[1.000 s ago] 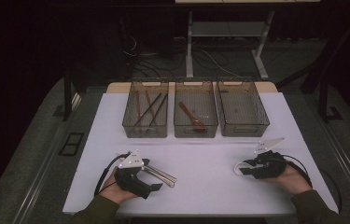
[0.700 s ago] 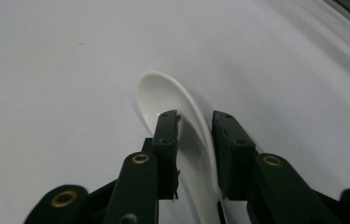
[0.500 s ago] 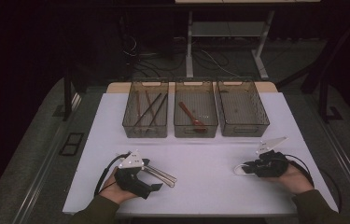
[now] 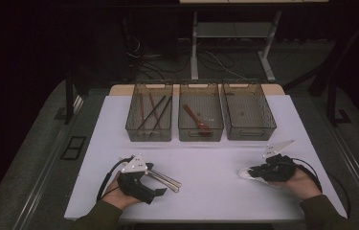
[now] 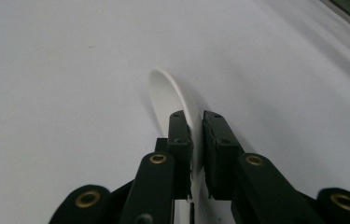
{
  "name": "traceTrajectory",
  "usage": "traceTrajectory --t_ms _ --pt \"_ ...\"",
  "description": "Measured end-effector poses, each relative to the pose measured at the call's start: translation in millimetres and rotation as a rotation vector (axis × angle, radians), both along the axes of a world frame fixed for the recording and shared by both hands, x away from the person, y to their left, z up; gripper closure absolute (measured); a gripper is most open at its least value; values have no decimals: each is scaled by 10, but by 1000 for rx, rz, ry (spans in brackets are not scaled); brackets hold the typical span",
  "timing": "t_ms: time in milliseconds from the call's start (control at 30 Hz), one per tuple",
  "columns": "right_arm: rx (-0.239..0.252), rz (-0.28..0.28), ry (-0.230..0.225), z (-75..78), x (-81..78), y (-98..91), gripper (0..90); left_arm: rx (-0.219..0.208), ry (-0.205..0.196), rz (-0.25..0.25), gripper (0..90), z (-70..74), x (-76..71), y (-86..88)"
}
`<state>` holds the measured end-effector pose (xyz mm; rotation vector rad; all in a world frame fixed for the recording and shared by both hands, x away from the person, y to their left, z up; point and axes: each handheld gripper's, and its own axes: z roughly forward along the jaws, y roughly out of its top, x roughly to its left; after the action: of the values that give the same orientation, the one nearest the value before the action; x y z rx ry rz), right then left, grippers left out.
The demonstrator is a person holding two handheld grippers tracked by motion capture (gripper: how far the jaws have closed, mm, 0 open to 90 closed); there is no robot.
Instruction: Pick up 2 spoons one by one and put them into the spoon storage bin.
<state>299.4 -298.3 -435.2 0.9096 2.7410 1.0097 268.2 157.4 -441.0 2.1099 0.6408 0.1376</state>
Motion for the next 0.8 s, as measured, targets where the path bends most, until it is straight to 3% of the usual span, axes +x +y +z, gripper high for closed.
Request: traceTrajectory --t_ms 333,800 --pt "28 -7 9 25 13 45 827 -7 -3 3 0 1 3 2" --pt "93 -53 -38 189 96 143 827 -8 -4 9 0 2 5 11"
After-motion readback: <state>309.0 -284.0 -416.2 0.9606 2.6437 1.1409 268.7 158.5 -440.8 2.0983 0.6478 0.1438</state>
